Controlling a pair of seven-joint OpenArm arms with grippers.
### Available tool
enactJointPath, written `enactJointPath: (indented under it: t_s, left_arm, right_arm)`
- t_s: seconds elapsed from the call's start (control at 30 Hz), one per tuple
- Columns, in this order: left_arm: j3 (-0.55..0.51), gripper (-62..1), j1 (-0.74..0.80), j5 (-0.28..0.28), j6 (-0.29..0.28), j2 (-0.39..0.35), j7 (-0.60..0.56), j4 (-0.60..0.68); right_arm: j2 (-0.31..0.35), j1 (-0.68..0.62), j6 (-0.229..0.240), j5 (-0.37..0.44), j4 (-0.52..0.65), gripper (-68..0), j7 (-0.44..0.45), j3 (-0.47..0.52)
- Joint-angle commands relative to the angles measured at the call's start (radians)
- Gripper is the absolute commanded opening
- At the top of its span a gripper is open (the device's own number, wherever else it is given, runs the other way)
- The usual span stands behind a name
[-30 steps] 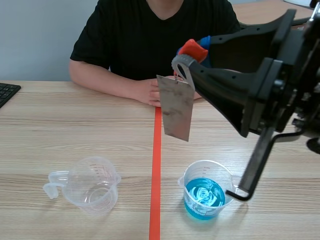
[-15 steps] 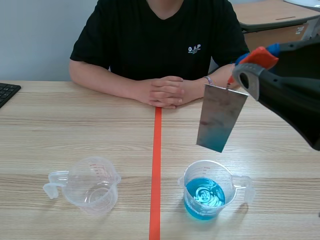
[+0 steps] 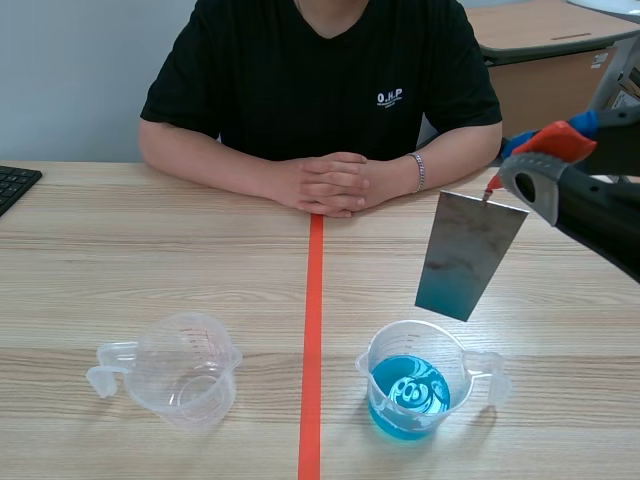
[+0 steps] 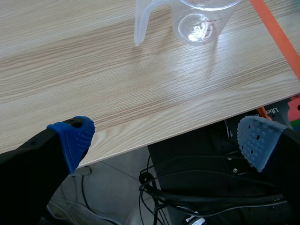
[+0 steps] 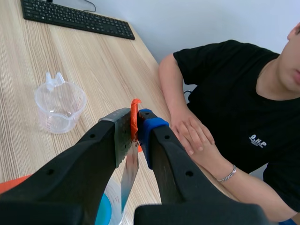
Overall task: Do the redox reaction experiment.
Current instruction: 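Move the plate over the blue solution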
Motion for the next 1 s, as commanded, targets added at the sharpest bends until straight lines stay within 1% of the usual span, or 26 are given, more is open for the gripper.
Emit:
enactJointPath:
  t_s: [0.0,0.1,0.33,0.4,0.53,0.7,0.97]
  left_arm:
    - [0.004,1.4,0.002,-0.006,-0.002,0.007,-0.013,0.007]
    - [0.004,1.4,0.002,-0.006,-0.002,0.007,-0.013,0.007]
    - [0.004,1.4,-0.017,-0.006,-0.002,0.004,-0.012,0.007]
    - [0.004,1.4,-0.031,-0.006,-0.003,-0.012,-0.012,0.007]
    - [0.004,1.4,-0.054,-0.006,-0.003,-0.053,-0.01,0.007]
    - [0.013,1.4,-0.089,-0.007,-0.018,-0.146,-0.014,0.007]
    - [0.096,1.4,-0.227,-0.007,-0.029,-0.365,-0.014,0.007]
  right_arm:
    - [0.005,0.01,0.002,0.014,0.019,-66.0,0.005,0.005]
    - [0.005,0.01,0.016,0.014,0.019,-66.0,-0.012,0.005]
    - [0.005,0.01,0.016,0.014,0.019,-66.0,-0.012,0.005]
    - [0.005,0.01,0.017,0.014,0.018,-66.0,-0.012,0.005]
    - [0.005,0.013,0.039,0.014,0.013,-66.0,-0.011,0.003]
    - [0.006,0.018,0.039,0.014,-0.014,-66.0,0.012,-0.014]
    - [0.006,0.018,0.051,0.014,-0.015,-66.0,0.023,-0.015]
